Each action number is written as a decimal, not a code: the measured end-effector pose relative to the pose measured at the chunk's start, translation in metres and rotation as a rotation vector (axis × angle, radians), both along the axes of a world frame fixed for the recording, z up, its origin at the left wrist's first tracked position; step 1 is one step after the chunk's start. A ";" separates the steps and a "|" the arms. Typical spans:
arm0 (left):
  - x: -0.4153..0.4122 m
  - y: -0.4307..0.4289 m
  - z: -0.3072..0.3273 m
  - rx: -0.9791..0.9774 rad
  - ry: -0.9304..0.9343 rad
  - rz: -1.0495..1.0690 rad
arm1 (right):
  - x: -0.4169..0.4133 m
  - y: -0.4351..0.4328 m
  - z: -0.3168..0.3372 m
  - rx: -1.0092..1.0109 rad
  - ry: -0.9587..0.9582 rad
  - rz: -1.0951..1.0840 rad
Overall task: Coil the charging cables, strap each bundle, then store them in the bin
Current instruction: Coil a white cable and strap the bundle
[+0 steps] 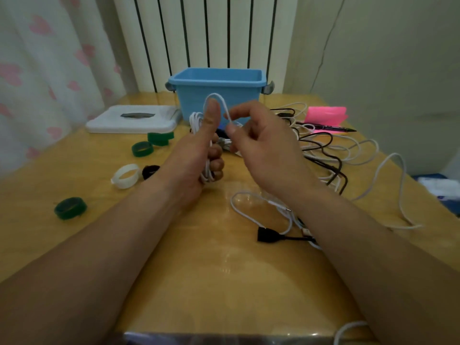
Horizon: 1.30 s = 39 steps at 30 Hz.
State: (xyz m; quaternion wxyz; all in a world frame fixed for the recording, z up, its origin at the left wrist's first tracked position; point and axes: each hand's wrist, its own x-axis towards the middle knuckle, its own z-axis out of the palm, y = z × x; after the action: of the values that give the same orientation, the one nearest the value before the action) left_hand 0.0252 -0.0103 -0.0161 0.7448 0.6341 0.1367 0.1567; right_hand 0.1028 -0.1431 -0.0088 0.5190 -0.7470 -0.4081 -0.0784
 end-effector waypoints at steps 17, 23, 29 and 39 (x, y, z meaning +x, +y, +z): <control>0.007 0.038 0.008 -0.706 -0.279 0.205 | -0.012 0.005 -0.010 -0.353 -0.338 0.075; -0.007 0.054 0.013 -0.444 -0.173 0.160 | 0.012 -0.010 0.000 -0.479 -0.270 0.043; -0.005 0.039 0.004 0.079 0.052 -0.179 | 0.013 -0.010 0.011 -0.110 0.132 0.148; -0.004 0.022 0.000 0.314 0.082 -0.361 | 0.013 -0.015 0.014 -0.054 0.360 0.335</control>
State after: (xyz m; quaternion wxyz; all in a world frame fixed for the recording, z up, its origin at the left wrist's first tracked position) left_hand 0.0208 0.0121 -0.0161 0.6467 0.7622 0.0252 0.0144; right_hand 0.1157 -0.1576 0.0051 0.5690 -0.6845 -0.4290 0.1540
